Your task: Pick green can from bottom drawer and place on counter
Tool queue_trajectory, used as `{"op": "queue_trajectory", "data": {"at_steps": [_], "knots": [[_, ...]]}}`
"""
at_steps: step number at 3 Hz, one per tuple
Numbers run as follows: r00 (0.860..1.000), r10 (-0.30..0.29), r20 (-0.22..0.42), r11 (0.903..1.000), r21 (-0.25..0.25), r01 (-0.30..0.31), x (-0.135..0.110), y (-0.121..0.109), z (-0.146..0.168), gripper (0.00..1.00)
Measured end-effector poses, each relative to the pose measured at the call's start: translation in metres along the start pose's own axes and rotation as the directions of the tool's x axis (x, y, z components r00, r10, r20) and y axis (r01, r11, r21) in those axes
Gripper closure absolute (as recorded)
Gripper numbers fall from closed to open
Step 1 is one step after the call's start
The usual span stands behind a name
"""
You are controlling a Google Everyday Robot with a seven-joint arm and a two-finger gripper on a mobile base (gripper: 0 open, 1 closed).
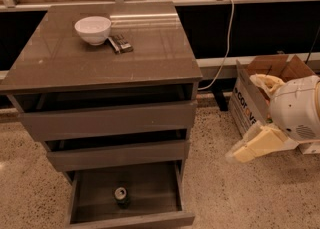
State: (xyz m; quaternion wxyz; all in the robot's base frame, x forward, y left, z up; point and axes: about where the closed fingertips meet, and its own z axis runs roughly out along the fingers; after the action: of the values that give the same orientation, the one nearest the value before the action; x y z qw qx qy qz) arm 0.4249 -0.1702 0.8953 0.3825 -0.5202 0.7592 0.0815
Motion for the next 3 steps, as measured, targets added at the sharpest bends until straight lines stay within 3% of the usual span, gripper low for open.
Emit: {"op": "queue_trajectory", "data": {"at_steps": [1, 2, 3], "knots": [[0.998, -0.003, 0.061, 0.9997, -0.023, 0.005, 0.006, 0.002, 0.025, 0.00], [0.977, 0.084, 0.197, 0.9948, -0.073, -0.071, 0.032, 0.018, 0.099, 0.00], [0.925, 0.131, 0.356, 0.9877, -0.127, -0.091, 0.021, 0.031, 0.156, 0.00]]}}
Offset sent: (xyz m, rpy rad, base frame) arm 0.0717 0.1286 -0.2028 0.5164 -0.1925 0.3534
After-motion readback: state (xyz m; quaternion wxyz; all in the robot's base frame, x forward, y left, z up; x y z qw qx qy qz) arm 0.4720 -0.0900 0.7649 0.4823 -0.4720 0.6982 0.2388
